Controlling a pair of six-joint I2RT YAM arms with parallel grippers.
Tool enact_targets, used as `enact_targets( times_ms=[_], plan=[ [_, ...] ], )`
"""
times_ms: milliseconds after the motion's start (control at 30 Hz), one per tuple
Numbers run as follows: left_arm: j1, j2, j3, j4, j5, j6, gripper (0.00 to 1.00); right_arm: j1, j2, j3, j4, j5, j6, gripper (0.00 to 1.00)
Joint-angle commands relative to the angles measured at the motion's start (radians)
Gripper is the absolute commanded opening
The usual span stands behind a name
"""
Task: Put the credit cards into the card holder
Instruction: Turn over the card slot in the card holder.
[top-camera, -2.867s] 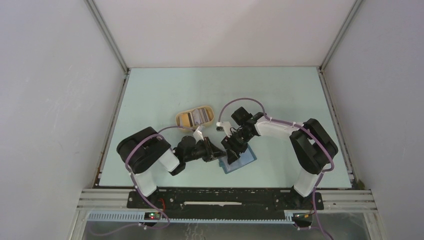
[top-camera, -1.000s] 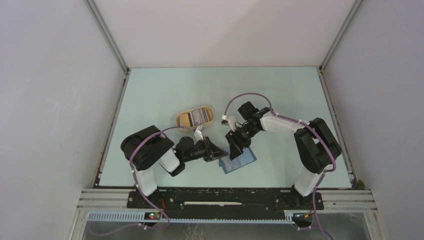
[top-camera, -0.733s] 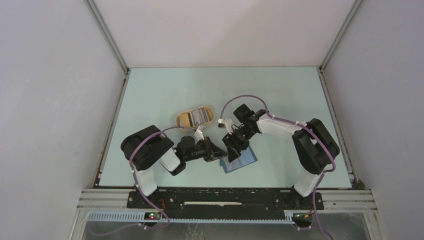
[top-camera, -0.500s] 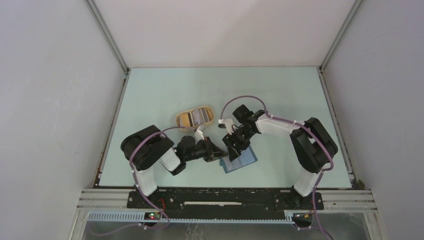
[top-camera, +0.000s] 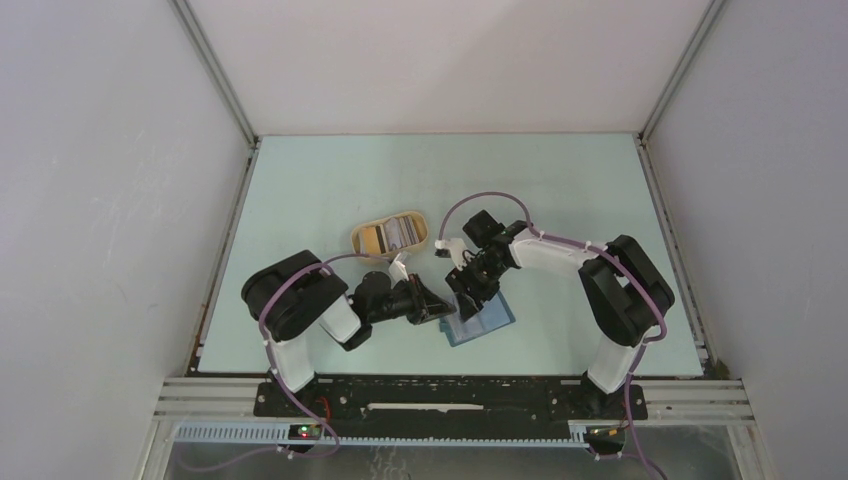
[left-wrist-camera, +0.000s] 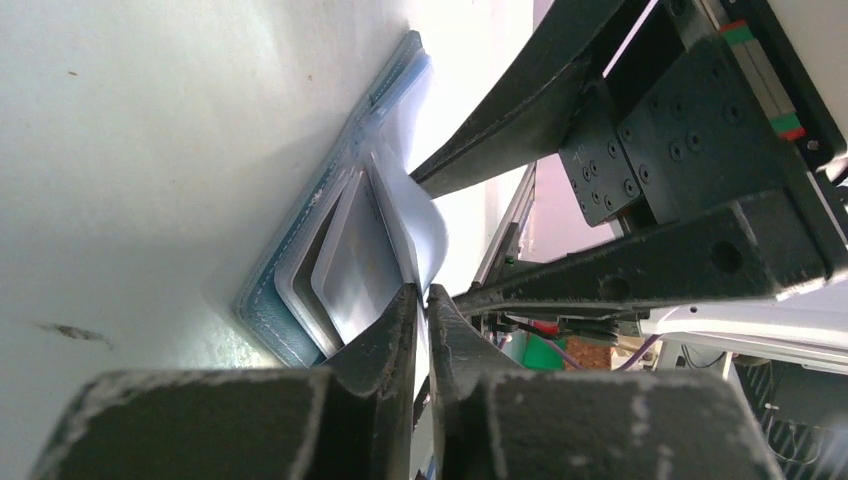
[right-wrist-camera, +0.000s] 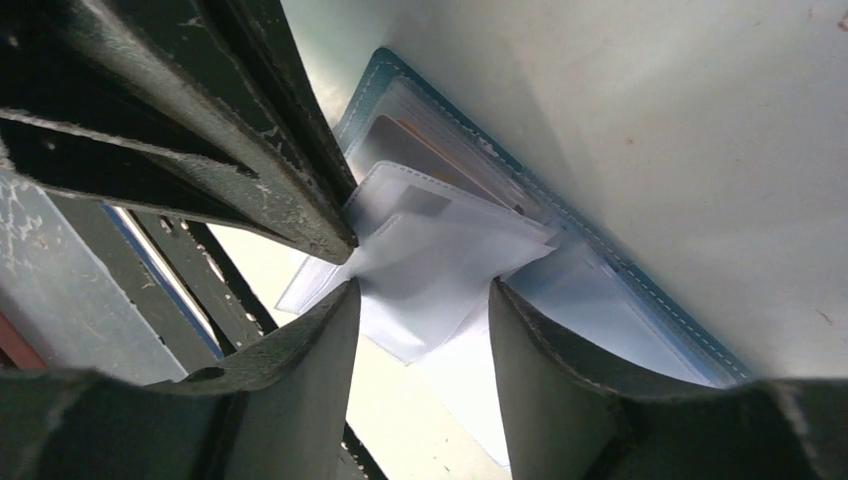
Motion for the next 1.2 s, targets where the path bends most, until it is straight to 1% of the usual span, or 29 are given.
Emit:
enact_targets(
  times_ms=[0,233,400,500,533,667,800,900,1000,1167],
  plan=[
    [-0.002,-0.017,0.036,0.036,0.013,0.013,0.14,0.005,0.010,0.026,0.014,0.047,-0.008,0.56],
    [-0.002,-0.018,0.026,0.044,0.011,0.012,0.17,-0.023,0.022,0.025,0.011,0.048,0.000,0.43],
    [0.000,0.001,0.026,0.036,0.008,0.015,0.15,-0.057,0.014,0.026,0.000,-0.013,-0.006,0.44],
    [0.006,-0.002,0.026,-0.014,-0.001,0.032,0.10,-0.082,0.005,0.025,-0.007,-0.029,-0.011,0.46],
    [0.007,-0.012,0.028,-0.048,-0.008,0.044,0.08,-0.089,0.001,0.026,-0.008,-0.032,-0.012,0.47],
    [0.008,-0.093,0.051,-0.286,-0.052,0.135,0.08,-0.110,-0.015,0.026,-0.009,-0.011,-0.018,0.48],
    [0.007,-0.190,0.111,-0.568,-0.098,0.251,0.14,-0.116,-0.025,0.026,-0.007,0.039,-0.022,0.48],
    [0.007,-0.232,0.166,-0.731,-0.127,0.328,0.19,-0.123,-0.038,0.025,-0.006,0.061,-0.028,0.48],
    [0.007,-0.251,0.215,-0.828,-0.141,0.382,0.23,-0.135,-0.058,0.026,-0.007,0.073,-0.035,0.50],
    [0.007,-0.280,0.248,-0.918,-0.162,0.427,0.25,-0.178,-0.079,0.027,-0.019,0.061,-0.046,0.53]
  ],
)
